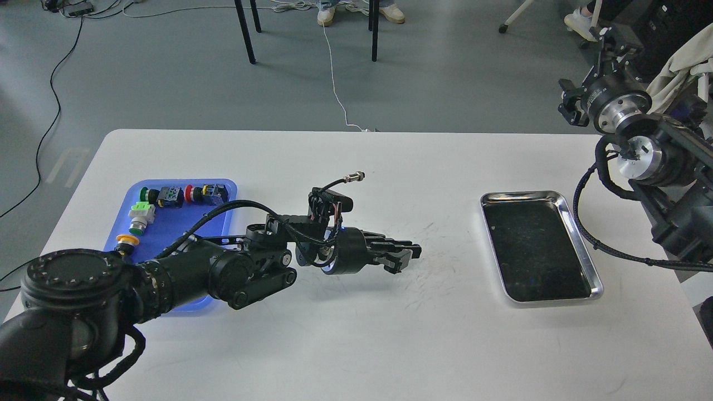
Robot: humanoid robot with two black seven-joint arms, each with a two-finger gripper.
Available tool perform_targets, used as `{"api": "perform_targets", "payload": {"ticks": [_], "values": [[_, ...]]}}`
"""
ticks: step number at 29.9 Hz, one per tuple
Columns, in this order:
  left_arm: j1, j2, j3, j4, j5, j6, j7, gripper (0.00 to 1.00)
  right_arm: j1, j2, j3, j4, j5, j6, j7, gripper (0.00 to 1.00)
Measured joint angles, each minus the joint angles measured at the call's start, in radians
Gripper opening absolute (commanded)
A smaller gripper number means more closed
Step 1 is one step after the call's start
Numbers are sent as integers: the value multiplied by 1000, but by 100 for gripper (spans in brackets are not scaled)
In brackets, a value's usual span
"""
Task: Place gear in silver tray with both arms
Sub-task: 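Hold the gear with the left hand near the silver tray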
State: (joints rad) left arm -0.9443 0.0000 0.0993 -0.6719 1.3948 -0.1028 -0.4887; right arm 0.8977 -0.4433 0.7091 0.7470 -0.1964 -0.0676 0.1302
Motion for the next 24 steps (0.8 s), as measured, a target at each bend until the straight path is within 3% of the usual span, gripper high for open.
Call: {"api": "perform_targets", "payload": {"ticks": [5,16,18,21,24], "values": [[5,0,-3,-2,-29,0,0,25,2,0,-2,0,0,-1,0,99],[25,0,-9,-3,-43,0,0,28,3,0,-3,0,-4,-1,-1,99],[25,0,-10,-3,-43,-1,0,34,3,0,-3,0,-5,-1,-1,99],[25,0,-10,-3,-45,-2,0,51,2,0,-3,0,-7,0,-1,99],[25,0,-12,-5,-45,-2,0,52,1,0,-4,0,-9,0,-1,99]]}}
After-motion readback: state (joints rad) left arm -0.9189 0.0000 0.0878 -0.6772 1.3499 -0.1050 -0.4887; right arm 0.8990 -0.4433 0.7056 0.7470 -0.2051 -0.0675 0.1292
